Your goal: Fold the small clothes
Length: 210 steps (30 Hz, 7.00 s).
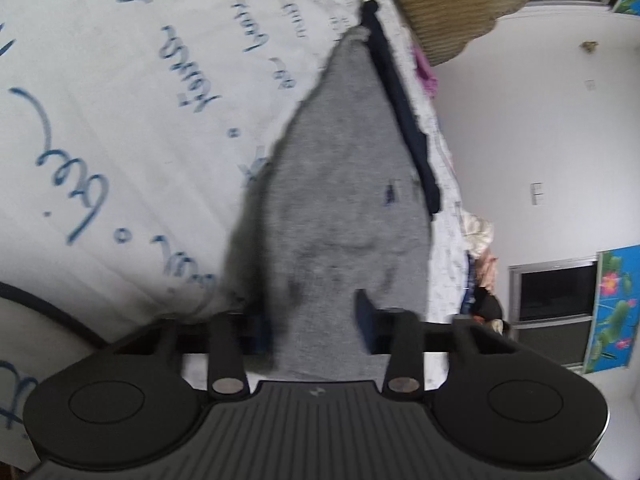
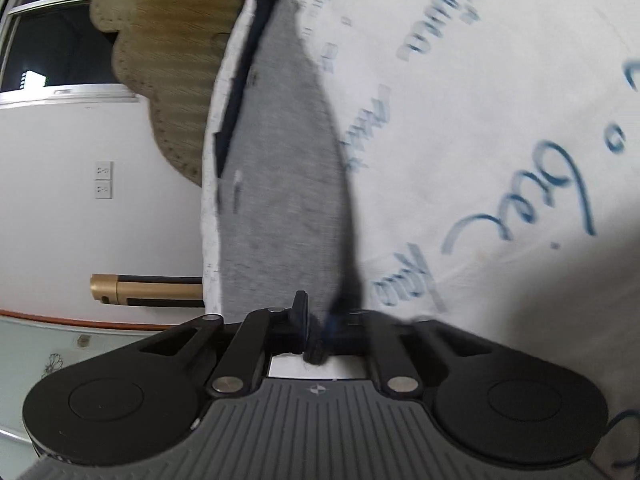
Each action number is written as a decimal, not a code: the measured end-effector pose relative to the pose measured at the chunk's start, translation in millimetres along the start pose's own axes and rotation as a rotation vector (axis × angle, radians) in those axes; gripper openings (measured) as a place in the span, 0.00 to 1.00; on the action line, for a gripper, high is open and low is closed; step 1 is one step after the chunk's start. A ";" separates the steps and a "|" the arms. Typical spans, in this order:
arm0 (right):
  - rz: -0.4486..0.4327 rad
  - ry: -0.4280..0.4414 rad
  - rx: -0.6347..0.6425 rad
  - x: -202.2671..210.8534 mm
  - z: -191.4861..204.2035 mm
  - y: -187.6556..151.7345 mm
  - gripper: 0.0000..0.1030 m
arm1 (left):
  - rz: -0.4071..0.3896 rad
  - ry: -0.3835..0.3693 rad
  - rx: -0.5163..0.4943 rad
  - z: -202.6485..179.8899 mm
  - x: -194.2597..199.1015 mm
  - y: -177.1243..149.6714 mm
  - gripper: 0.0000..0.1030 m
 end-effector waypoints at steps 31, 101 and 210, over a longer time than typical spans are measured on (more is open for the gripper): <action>-0.076 0.066 0.050 16.4 3.1 15.4 0.23 | 0.022 0.076 -0.038 7.0 2.8 -4.8 0.05; -0.357 -0.037 0.012 -178.4 42.0 452.4 0.43 | -0.335 0.314 -0.379 -196.5 -223.4 340.7 0.09; -0.554 -0.202 0.154 38.1 30.5 135.4 0.53 | -0.379 0.193 -0.254 -66.9 -5.8 40.6 0.35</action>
Point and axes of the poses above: each gripper's, at about its wrist camera, not at the fingertips, and x roughly against the way its jaws point, z to its left, y to its top, the point moved 9 cm from there along -x, roughly the way its jaws point, and after that the axes turned 8 degrees about x, right-handed, at the moved point
